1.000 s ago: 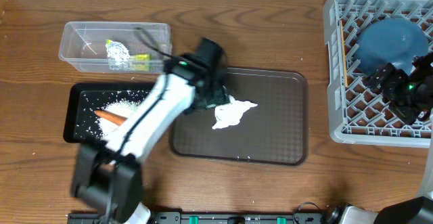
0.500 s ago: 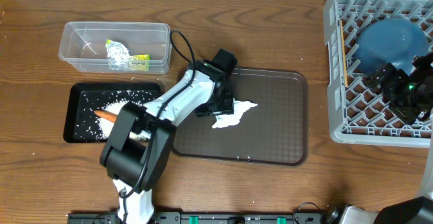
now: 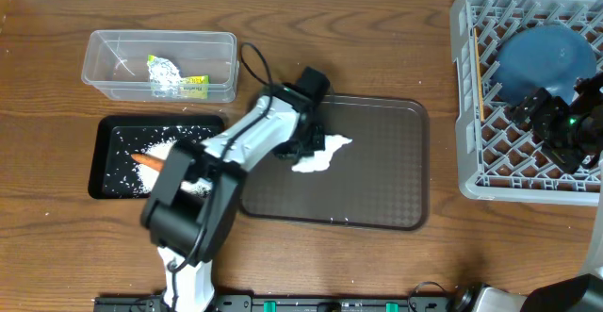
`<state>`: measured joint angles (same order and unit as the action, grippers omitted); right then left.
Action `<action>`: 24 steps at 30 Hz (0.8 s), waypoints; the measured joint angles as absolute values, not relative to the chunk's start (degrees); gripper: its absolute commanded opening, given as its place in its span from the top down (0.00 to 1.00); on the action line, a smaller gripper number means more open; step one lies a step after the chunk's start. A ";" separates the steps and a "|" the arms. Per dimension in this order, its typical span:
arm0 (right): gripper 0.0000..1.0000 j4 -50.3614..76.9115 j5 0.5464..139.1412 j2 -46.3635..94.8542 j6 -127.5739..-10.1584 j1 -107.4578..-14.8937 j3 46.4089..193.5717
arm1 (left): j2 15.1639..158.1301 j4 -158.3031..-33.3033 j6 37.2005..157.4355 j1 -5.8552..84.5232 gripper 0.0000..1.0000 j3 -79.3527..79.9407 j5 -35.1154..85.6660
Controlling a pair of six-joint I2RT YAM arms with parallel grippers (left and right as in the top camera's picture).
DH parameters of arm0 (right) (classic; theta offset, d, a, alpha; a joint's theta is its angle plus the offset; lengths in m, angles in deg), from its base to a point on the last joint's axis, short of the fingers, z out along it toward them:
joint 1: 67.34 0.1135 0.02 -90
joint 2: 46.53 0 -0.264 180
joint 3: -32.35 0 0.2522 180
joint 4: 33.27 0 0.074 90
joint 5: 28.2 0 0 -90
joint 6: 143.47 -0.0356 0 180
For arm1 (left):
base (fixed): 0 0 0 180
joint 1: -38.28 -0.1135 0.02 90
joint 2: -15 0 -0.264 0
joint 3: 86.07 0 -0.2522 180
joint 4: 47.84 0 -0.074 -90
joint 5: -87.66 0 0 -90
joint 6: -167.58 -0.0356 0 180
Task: Sort waste into correct bins and load items into the dishwasher rack
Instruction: 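Return the left gripper to the tray and grasp the white tissue, then carry the tissue to the clear container and open the left gripper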
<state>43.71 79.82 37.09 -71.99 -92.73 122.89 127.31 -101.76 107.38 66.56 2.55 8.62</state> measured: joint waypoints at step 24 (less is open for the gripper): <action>0.01 43.71 79.84 37.09 -71.99 -92.73 122.89 | 121.21 -85.17 130.53 34.36 0.51 -0.43 -5.81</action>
<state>43.71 79.84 37.09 -71.99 -92.73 122.89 121.21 -85.17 130.53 34.36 -0.43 -5.81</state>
